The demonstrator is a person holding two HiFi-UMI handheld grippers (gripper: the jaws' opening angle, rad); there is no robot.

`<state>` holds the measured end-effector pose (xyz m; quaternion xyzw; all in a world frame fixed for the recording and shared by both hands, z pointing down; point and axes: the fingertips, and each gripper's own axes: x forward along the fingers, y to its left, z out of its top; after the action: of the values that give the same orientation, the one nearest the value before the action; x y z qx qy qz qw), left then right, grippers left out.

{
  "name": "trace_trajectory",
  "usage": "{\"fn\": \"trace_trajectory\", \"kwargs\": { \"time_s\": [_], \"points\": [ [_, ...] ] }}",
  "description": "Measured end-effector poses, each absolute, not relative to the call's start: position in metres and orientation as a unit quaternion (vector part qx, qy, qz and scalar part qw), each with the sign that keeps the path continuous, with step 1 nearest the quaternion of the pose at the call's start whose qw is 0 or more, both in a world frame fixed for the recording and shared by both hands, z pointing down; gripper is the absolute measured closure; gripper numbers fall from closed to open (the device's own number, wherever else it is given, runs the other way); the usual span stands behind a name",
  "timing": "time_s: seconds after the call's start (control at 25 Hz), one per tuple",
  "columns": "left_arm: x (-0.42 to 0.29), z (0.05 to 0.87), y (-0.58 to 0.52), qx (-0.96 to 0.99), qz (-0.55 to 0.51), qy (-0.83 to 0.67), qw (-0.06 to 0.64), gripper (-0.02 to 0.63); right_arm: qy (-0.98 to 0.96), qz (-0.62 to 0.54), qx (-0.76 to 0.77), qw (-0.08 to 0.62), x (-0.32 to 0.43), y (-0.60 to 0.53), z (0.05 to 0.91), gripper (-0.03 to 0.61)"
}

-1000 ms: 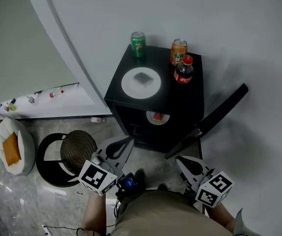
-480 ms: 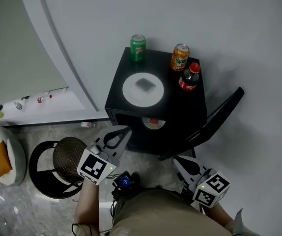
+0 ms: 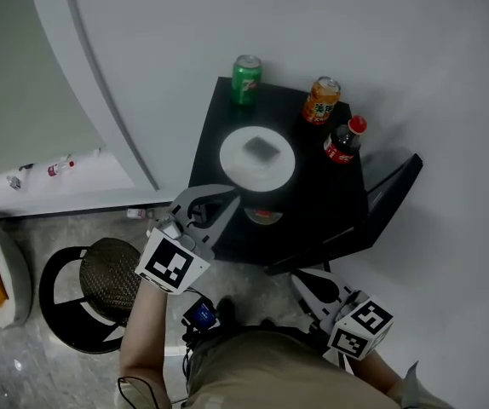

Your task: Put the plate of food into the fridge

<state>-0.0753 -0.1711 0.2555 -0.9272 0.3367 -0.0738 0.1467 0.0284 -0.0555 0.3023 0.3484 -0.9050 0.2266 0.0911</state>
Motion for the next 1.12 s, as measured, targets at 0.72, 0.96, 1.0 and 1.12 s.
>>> {"fn": "trace_trajectory", "kwargs": {
  "time_s": [0.72,0.96,1.0,1.12],
  "points": [
    [-0.058,0.286,-0.177,-0.896,-0.301,0.234,0.229,0.371,-0.903,0.236,0.352,0.068,0.033,-0.074,0.304,0.557],
    [-0.041,0.293,-0.187,-0.89,-0.336,0.212,0.224,0.367,-0.911,0.243,0.328,0.063,0.046,-0.088,0.302,0.557],
    [-0.041,0.293,-0.188,-0.889,-0.341,0.208,0.221,0.365,-0.912,0.244,0.323,0.063,0.047,-0.091,0.302,0.557],
    [-0.041,0.299,-0.188,-0.885,-0.366,0.196,0.212,0.364,-0.916,0.25,0.308,0.064,0.048,-0.094,0.305,0.557]
  ]
}}
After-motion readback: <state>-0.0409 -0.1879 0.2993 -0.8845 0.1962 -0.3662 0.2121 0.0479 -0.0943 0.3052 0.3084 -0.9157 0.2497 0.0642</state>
